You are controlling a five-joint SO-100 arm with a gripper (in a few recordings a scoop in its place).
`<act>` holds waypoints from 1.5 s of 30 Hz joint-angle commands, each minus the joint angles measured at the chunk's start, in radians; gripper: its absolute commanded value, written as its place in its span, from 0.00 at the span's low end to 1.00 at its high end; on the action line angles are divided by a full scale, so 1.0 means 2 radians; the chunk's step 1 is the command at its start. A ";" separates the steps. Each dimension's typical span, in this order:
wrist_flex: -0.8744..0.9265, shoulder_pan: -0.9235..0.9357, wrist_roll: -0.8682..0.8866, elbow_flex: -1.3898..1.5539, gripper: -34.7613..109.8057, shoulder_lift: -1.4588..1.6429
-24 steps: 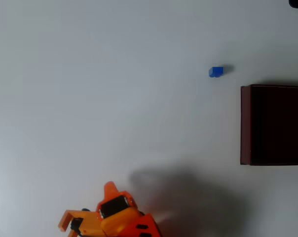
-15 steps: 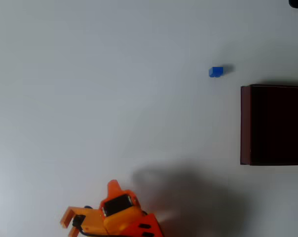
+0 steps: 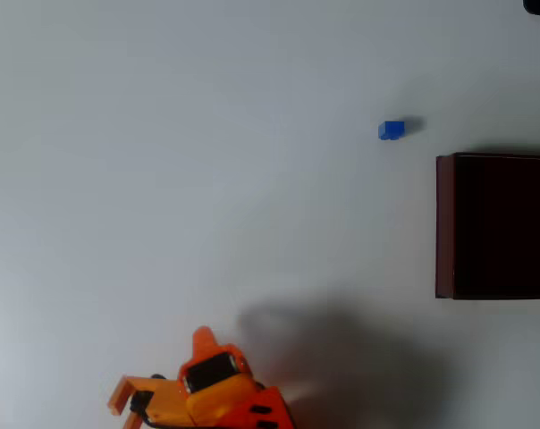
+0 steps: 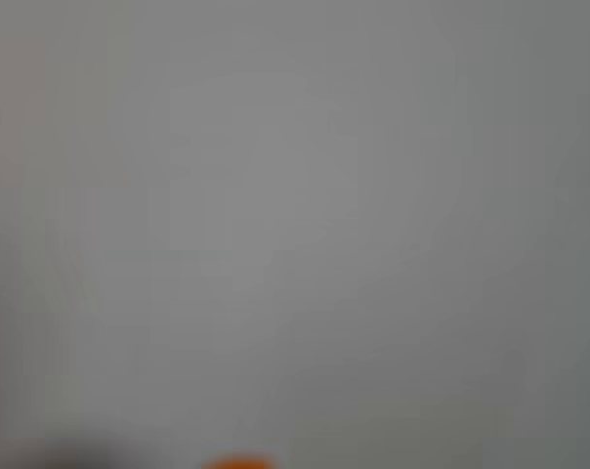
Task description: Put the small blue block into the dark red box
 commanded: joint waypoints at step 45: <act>0.107 0.308 0.251 -0.830 0.38 -0.810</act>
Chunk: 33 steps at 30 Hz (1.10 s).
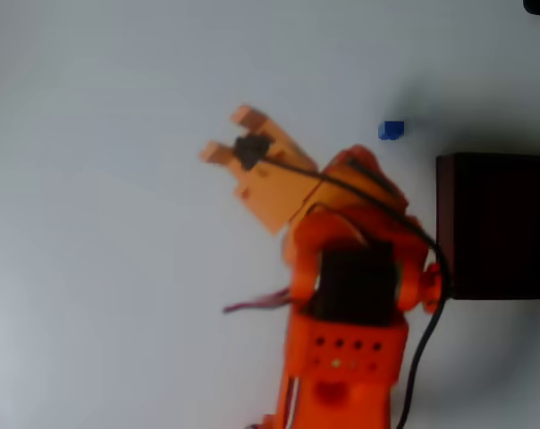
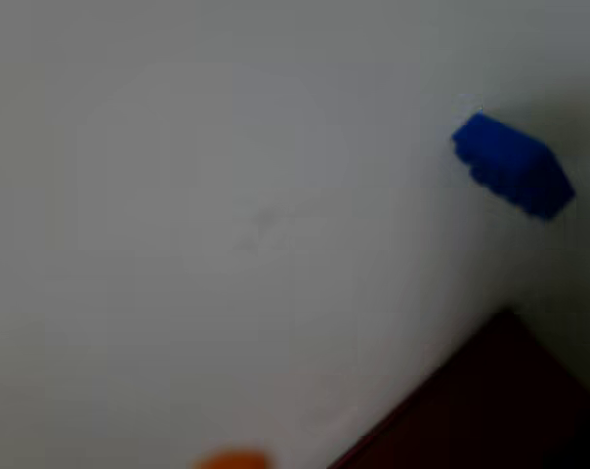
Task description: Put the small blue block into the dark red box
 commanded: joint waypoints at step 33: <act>0.140 0.087 0.381 -0.472 0.42 -0.416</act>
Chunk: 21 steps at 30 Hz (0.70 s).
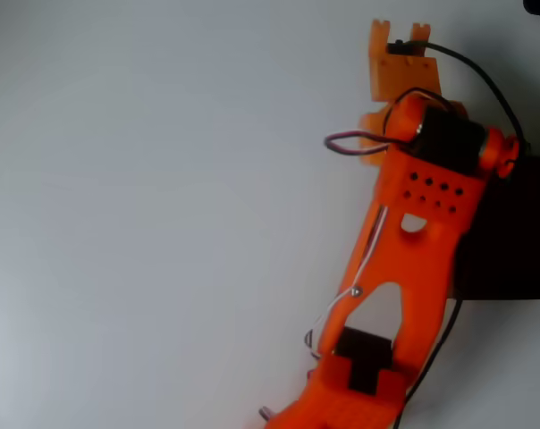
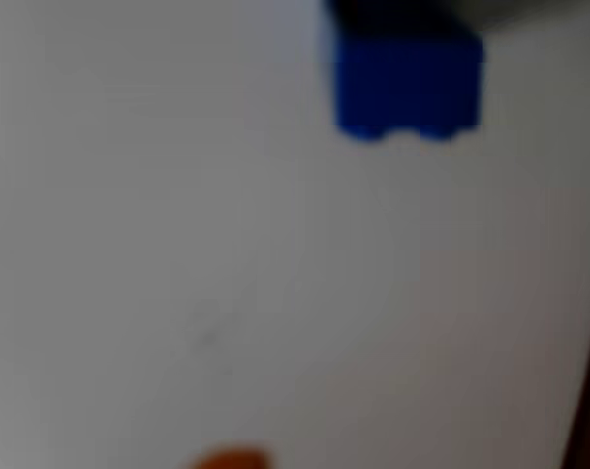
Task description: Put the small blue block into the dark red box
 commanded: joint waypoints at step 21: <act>0.013 -0.010 0.042 -0.163 0.43 -0.130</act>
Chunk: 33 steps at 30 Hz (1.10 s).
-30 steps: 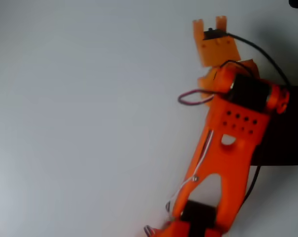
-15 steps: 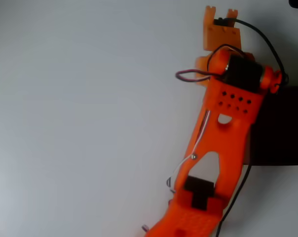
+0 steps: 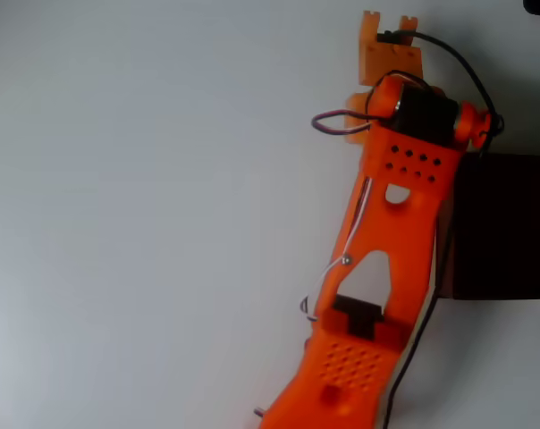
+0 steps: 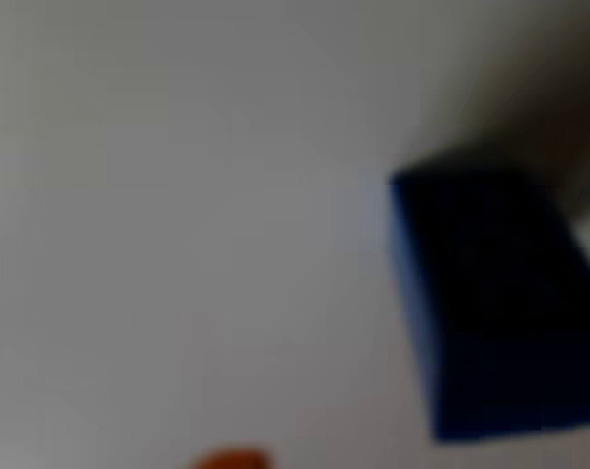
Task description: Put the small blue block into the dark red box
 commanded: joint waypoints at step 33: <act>0.012 0.028 -0.004 -0.111 0.43 -0.088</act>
